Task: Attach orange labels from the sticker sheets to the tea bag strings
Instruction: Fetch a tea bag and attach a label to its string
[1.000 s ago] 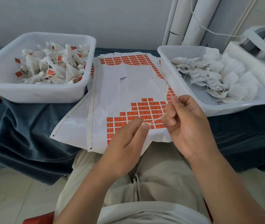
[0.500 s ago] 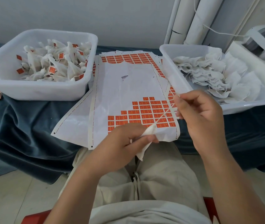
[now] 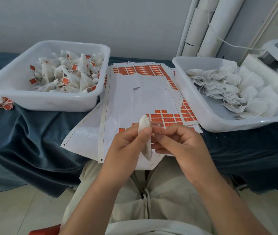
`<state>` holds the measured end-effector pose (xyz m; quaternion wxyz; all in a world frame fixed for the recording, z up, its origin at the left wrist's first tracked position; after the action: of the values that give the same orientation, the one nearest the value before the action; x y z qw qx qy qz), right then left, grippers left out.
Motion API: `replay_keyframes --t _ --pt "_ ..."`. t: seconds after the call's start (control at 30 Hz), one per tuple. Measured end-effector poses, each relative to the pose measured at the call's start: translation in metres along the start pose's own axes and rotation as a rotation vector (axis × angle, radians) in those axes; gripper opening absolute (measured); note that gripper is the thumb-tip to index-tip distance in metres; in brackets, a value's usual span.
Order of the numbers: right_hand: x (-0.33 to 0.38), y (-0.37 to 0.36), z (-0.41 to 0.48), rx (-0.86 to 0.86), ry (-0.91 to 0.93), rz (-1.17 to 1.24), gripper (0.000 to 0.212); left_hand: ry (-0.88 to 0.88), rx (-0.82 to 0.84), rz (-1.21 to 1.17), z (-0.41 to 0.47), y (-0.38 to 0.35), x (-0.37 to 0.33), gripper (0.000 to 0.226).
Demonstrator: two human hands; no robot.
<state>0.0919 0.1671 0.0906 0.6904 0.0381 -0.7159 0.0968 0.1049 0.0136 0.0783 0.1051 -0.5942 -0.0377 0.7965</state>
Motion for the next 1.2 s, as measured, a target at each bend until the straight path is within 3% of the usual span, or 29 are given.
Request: replay_keyframes --t 0.1,0.2,0.27,0.33,0.4,0.5,0.6,0.77,0.87,1.0,1.2 --pt "-0.004 -0.003 -0.002 -0.009 0.027 -0.038 0.007 0.066 -0.088 -0.023 -0.001 0.005 0.002 0.032" --pt "0.006 -0.003 -0.006 -0.049 0.247 -0.260 0.008 0.006 -0.098 0.223 0.000 0.008 -0.002 0.031" --pt "0.013 -0.004 -0.008 -0.068 0.443 -0.499 0.009 -0.056 0.007 0.426 0.001 0.006 -0.004 0.032" --pt "0.015 -0.004 -0.008 -0.071 0.516 -0.628 0.009 -0.080 0.183 0.634 0.000 0.001 -0.002 0.035" --pt "0.014 -0.002 -0.007 -0.051 0.470 -0.648 0.008 -0.039 0.333 0.727 -0.003 0.000 0.001 0.035" --pt "0.008 0.003 -0.002 0.003 0.271 -0.553 0.003 0.029 0.468 0.663 -0.008 0.000 0.004 0.034" --pt "-0.004 0.008 0.003 0.060 0.083 -0.459 0.012 -0.043 0.573 0.714 -0.010 -0.004 0.004 0.032" --pt "-0.026 0.003 0.006 0.173 -0.239 -0.024 0.022 -0.030 0.595 0.490 -0.009 -0.005 0.004 0.035" --pt "-0.029 0.001 0.008 0.168 -0.241 0.102 0.023 0.048 0.544 0.294 -0.008 -0.003 0.006 0.041" --pt "-0.021 0.002 0.006 0.090 -0.058 -0.068 0.027 0.116 0.405 0.078 -0.005 -0.002 0.010 0.043" --pt "0.011 -0.003 -0.016 -0.157 0.725 -0.697 0.017 0.234 0.258 -0.215 -0.006 -0.008 0.018 0.046"
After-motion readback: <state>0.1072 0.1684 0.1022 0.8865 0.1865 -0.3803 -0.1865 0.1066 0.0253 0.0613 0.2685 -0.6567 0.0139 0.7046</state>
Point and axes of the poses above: each hand's wrist, its own z-axis towards the middle knuckle, its own y-axis out of the back of the hand, x = y × z, the point moved 5 cm from there along z, towards the middle knuckle, and after that the axes turned 6 degrees about -y, right-handed, at the moved point
